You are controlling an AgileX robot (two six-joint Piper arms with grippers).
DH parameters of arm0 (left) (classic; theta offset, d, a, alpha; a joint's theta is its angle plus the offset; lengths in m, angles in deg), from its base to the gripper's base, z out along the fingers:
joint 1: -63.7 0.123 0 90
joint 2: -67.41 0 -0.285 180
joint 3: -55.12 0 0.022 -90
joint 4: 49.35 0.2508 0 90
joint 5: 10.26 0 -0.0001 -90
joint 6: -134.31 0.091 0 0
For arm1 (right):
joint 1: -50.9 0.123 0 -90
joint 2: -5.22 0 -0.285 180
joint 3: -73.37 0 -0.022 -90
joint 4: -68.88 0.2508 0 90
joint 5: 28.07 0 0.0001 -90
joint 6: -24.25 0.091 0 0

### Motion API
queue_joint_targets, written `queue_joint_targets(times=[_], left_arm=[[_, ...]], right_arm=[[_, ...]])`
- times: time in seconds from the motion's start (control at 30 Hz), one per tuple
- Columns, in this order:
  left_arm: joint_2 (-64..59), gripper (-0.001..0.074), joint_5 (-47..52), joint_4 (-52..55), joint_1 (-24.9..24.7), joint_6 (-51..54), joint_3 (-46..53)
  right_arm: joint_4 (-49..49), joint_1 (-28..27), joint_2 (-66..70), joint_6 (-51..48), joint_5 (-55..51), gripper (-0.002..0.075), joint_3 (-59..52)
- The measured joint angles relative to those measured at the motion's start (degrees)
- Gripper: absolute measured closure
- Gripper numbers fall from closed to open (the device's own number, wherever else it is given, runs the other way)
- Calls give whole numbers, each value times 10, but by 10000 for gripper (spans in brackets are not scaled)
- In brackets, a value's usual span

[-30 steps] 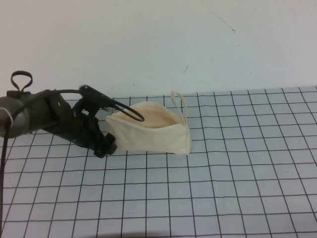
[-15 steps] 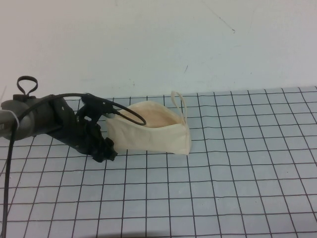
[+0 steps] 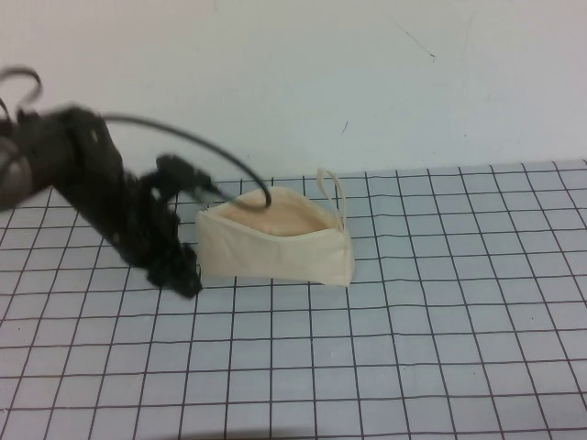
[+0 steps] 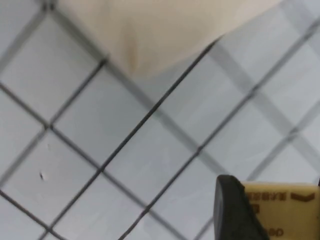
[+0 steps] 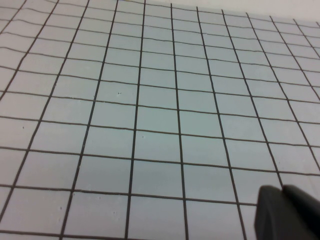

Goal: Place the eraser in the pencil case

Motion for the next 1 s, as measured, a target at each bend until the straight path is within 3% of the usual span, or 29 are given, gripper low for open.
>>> queue_joint_targets(times=[0.17,0.3,0.4,0.47,0.6,0.7,0.77,0.83,0.93,1.0], left_arm=[[34,455,48,-120,0,35,-102],[37,455,-17,-239,-2,95,-133],[33,452,-60,-257,-3,140,-134],[26,393,-73,-260,-3,149,-134],[9,178,-82,-261,-4,148,-134],[7,144,-76,-255,-7,129,-135],[12,192,-58,-239,-7,114,-148],[29,295,-36,-211,-7,90,-168],[72,538,5,-158,-7,31,-210],[113,650,34,-116,-7,-4,-242]], right_arm=[[0,0,0,0,0,727,0],[0,0,0,0,0,727,0],[0,0,0,0,0,727,0],[0,0,0,0,0,727,0],[0,0,0,0,0,727,0],[0,0,0,0,0,727,0],[0,0,0,0,0,727,0],[0,0,0,0,0,727,0],[0,0,0,0,0,727,0],[0,0,0,0,0,727,0]])
